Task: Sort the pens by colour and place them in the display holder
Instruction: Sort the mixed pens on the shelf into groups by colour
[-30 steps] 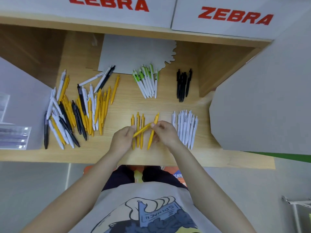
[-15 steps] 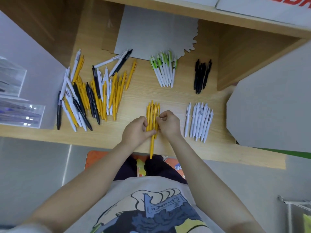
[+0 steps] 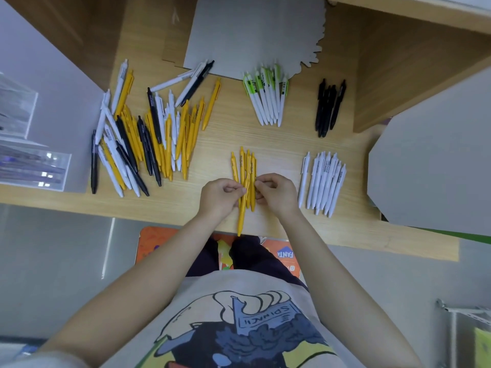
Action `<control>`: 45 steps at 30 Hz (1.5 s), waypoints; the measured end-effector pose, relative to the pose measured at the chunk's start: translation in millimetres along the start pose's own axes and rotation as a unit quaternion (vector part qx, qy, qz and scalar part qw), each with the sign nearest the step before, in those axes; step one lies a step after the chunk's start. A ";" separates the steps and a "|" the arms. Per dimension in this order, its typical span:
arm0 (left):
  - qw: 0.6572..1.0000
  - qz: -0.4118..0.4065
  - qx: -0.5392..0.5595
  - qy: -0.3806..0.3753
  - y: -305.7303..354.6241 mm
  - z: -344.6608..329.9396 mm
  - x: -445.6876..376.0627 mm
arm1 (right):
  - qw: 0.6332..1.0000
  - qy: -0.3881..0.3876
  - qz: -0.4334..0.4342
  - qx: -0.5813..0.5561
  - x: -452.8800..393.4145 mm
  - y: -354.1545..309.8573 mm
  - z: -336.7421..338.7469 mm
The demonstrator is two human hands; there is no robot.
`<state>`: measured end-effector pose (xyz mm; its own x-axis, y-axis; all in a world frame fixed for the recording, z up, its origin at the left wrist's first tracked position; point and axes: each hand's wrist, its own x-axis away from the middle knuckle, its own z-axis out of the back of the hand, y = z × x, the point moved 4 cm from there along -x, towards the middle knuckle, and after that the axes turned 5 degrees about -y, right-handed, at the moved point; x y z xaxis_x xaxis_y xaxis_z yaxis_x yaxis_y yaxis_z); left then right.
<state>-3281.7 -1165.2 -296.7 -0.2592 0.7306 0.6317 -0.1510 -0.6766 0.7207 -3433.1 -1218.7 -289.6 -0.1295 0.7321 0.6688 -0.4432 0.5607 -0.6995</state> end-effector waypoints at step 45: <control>0.854 -0.135 -0.480 0.146 -26.5 180.6 -65.8 | 0.947 0.059 0.132 0.287 -105.7 -161.2 -93.2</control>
<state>-3088.4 -1178.9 -305.7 -0.2968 0.9129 0.2802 -0.9197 -0.3522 0.1734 -3265.2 -1350.4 -271.0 -0.2177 0.8742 0.4341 -0.8223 0.0752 -0.5640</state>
